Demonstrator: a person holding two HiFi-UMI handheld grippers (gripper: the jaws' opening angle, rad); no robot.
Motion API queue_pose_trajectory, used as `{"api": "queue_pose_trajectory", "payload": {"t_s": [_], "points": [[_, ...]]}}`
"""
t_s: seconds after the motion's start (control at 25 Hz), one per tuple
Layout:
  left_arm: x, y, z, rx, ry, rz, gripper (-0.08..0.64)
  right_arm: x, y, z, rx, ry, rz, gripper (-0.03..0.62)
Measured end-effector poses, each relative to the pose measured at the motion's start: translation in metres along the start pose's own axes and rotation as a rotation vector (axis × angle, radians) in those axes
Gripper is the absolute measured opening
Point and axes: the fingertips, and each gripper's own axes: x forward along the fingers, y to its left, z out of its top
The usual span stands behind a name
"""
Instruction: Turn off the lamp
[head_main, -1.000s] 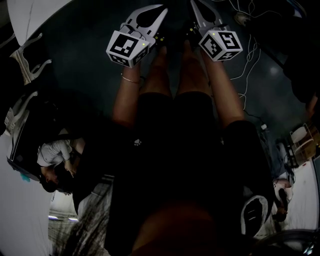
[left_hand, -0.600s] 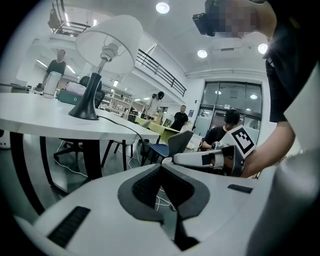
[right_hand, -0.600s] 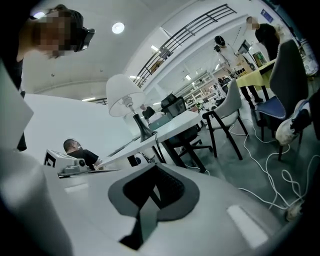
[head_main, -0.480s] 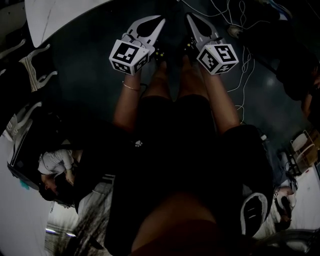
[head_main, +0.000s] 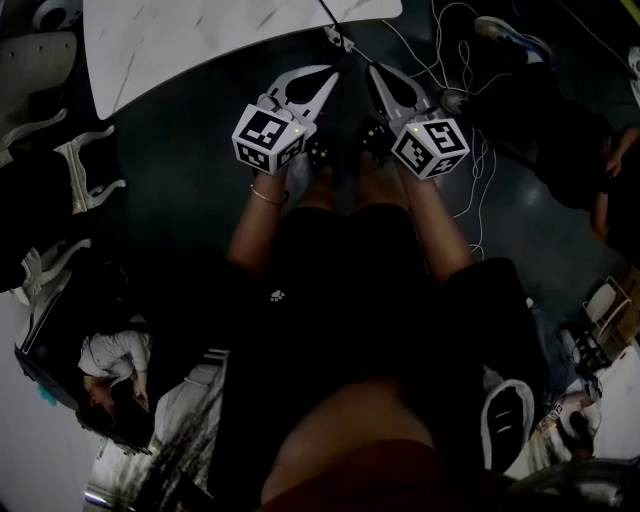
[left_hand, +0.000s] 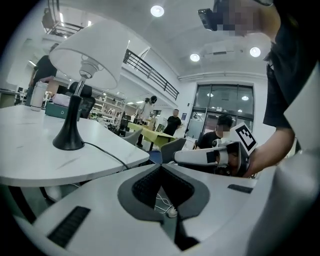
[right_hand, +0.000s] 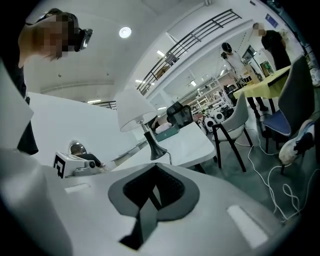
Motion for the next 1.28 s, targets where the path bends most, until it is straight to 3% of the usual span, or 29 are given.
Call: {"api": "queue_pose_trajectory", "payload": {"t_s": [0.68, 1.28], "points": [[0.007, -0.015, 0.084, 0.076, -0.077, -0.078, 0.006, -0.003, 0.047, 0.075, -0.041, -0.095, 0.047, 0.000], [-0.004, -0.021, 0.093, 0.082, -0.070, -0.114, 0.006, -0.005, 0.071, 0.092, -0.053, -0.115, 0.071, 0.000]]}}
